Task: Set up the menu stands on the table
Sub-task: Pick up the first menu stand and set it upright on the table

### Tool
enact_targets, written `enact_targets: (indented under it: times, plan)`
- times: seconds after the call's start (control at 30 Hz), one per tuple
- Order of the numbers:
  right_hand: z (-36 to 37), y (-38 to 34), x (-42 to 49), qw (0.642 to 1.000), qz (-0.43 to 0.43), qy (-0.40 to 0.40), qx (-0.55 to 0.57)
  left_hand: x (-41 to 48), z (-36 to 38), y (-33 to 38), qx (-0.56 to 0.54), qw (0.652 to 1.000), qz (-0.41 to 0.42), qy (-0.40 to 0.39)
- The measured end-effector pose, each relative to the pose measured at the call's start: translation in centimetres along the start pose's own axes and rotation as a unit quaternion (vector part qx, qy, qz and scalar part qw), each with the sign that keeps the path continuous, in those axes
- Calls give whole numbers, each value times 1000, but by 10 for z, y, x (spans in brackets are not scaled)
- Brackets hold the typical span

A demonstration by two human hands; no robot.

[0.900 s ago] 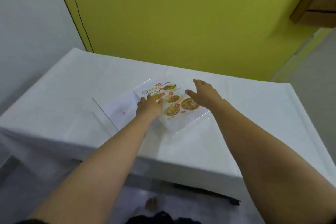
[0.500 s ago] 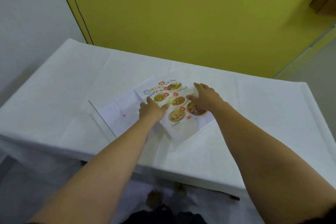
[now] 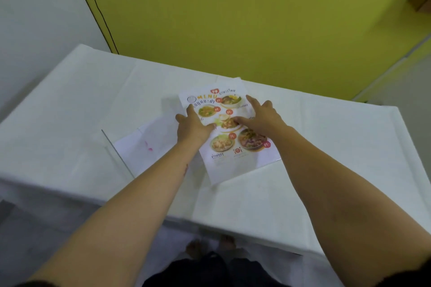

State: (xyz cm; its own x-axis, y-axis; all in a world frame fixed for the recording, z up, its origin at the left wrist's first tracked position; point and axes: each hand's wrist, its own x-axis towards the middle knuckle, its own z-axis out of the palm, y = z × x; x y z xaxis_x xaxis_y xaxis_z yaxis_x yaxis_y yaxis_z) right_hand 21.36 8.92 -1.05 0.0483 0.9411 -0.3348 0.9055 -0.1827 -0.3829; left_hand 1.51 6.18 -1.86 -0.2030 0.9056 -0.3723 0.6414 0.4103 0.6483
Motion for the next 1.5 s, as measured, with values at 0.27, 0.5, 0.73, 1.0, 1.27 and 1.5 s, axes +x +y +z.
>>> enact_targets:
  times: [0.27,0.5,0.73,1.0,1.27,1.5]
  plan:
    - [-50,22,-23,986,14,167,17,3,-1,60,-29,990,131,35]
    - [-92,39,-24,955,65,288,34,16,-9,121,-258,957,116,-66]
    - [-107,56,3,925,38,354,128,51,-2,154,-277,930,203,-129]
    - [-102,65,25,930,13,319,180,62,18,153,-257,931,250,-61]
    - [-86,75,26,927,35,330,174,64,29,146,-205,943,257,-47]
    - [-76,82,20,934,46,332,123,57,36,132,-168,946,275,-41]
